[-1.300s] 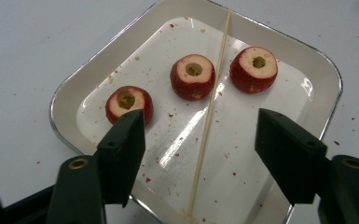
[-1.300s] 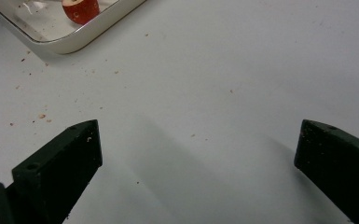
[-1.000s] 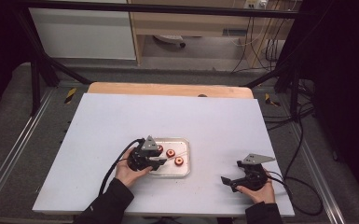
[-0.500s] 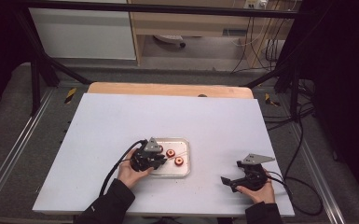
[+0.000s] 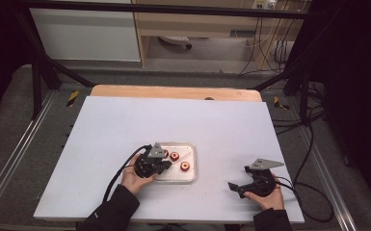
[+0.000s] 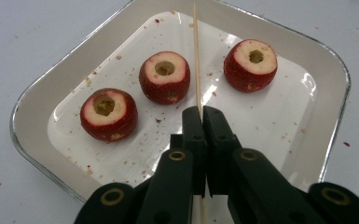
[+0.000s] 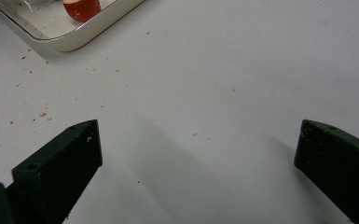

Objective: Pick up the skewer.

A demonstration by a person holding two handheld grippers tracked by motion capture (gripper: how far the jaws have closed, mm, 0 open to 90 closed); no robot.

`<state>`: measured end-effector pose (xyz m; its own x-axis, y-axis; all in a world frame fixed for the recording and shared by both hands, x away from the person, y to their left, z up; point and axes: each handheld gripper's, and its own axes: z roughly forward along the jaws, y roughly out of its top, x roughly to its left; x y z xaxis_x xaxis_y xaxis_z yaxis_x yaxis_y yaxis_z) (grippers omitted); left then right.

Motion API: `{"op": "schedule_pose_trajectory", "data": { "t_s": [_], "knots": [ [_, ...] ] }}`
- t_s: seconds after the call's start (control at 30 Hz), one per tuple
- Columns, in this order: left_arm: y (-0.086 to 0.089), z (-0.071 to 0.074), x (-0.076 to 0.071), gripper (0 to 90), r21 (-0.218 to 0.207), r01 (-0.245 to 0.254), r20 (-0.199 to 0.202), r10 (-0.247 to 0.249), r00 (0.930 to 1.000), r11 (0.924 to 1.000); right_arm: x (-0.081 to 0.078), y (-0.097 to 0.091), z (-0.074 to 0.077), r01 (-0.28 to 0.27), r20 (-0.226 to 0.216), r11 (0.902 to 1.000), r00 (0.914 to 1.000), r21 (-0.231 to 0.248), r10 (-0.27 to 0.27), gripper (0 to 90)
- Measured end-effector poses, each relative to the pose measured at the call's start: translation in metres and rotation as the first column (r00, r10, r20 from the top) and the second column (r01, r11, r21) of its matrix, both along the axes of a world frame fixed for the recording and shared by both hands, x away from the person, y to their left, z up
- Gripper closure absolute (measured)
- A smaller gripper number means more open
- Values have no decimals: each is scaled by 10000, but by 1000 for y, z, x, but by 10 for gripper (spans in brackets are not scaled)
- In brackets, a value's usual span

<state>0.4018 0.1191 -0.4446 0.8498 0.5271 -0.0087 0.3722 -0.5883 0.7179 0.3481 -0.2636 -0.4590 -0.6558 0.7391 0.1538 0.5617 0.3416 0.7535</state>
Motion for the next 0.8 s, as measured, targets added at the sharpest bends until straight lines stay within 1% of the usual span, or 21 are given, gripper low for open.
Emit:
{"op": "schedule_pose_trajectory", "data": {
  "t_s": [0.3,0.37,0.5,0.8],
  "knots": [
    [5,9,-6,882,-431,68,71,-65,10000,9990,0,0,0,-16,15,10000,10000,-10,16,12],
    [7,11,-8,882,-469,95,39,-93,9999,9989,-1,0,1,2,16,10000,10000,-20,-2,12],
    [8,14,-12,882,-468,223,45,-221,9997,9987,-1,1,1,-23,134,10000,9999,-26,24,7],
    [9,18,-17,882,-435,434,-86,-439,9990,9981,-1,7,4,-211,268,9993,9994,-310,219,4]
  ]
}}
